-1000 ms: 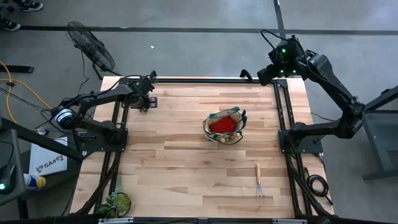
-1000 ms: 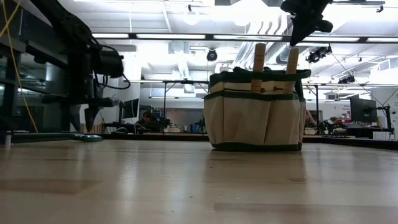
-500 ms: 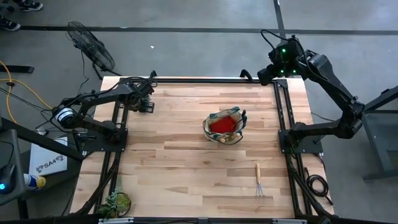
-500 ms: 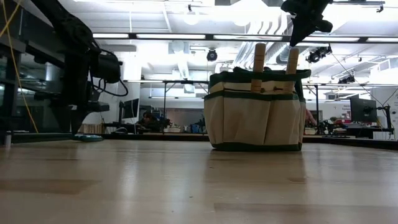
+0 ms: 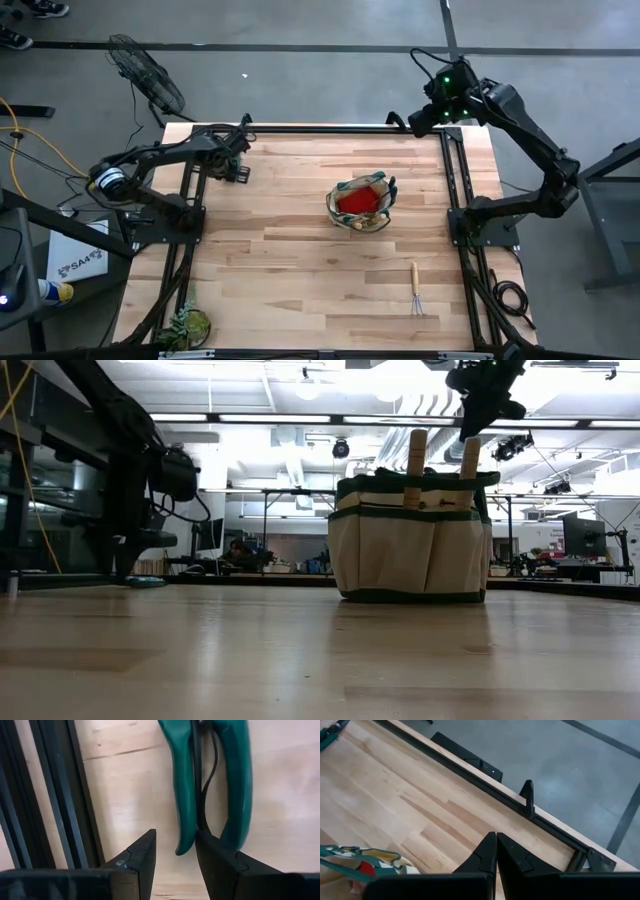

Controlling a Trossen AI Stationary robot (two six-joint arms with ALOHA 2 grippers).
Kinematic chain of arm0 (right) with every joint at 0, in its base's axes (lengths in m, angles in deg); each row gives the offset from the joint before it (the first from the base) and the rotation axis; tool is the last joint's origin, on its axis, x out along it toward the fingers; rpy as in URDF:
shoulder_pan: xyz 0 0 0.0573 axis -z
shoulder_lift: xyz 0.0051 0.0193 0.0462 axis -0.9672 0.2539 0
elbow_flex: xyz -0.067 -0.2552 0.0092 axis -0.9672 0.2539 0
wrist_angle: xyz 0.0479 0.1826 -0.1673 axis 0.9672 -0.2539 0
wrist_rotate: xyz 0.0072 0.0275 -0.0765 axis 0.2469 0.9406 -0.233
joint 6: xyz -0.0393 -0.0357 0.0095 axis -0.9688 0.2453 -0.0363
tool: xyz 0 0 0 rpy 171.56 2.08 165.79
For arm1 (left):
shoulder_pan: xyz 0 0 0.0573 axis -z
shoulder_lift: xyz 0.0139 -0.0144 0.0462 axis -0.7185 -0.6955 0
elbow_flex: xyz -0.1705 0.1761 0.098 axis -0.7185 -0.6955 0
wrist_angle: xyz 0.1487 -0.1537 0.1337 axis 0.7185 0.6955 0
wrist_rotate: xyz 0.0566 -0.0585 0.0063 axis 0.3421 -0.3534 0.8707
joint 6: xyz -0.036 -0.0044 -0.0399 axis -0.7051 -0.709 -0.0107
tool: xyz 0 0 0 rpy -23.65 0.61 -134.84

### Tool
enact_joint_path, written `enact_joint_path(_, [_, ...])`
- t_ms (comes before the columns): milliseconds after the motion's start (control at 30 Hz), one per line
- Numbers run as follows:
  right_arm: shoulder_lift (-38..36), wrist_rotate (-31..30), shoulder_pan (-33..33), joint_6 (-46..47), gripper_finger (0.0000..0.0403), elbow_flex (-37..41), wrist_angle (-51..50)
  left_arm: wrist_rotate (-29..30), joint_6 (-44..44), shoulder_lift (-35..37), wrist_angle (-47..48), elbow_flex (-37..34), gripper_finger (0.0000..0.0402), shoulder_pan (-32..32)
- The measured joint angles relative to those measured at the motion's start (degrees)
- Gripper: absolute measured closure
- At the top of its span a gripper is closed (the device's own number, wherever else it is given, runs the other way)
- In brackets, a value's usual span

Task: Pick & Place Garden tools in Gardening bag
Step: Put the shear scissor into the gardening bag

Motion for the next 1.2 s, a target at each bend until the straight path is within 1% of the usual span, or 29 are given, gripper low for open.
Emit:
enact_joint_path(367, [0.01, -0.29, 0.01, -0.6, 0.04, 0.0, -0.04, 0.19, 0.02, -1.86, -0.47, -0.02, 0.027, 0.0])
enact_joint_path(767, [0.01, -0.42, 0.0, -0.6, 0.04, 0.0, -0.07, 0.28, 0.0, -1.86, -3.88, -0.02, 0.027, 0.0])
enact_joint_path(967, [0.01, -0.42, 0.0, -0.6, 0.04, 0.0, -0.09, -0.93, -0.47, -1.86, -6.34, -0.02, 0.027, 0.0])
enact_joint_path(1067, [0.01, -0.42, 0.0, -0.6, 0.04, 0.0, -0.12, -1.61, -0.68, -1.86, -7.16, -0.02, 0.0281, 0.0])
enact_joint_path(1200, [-0.01, -0.4, 0.0, -0.6, 0.04, 0.0, -0.5, -1.95, -0.8, -1.86, -7.56, -0.02, 0.0322, 0.0])
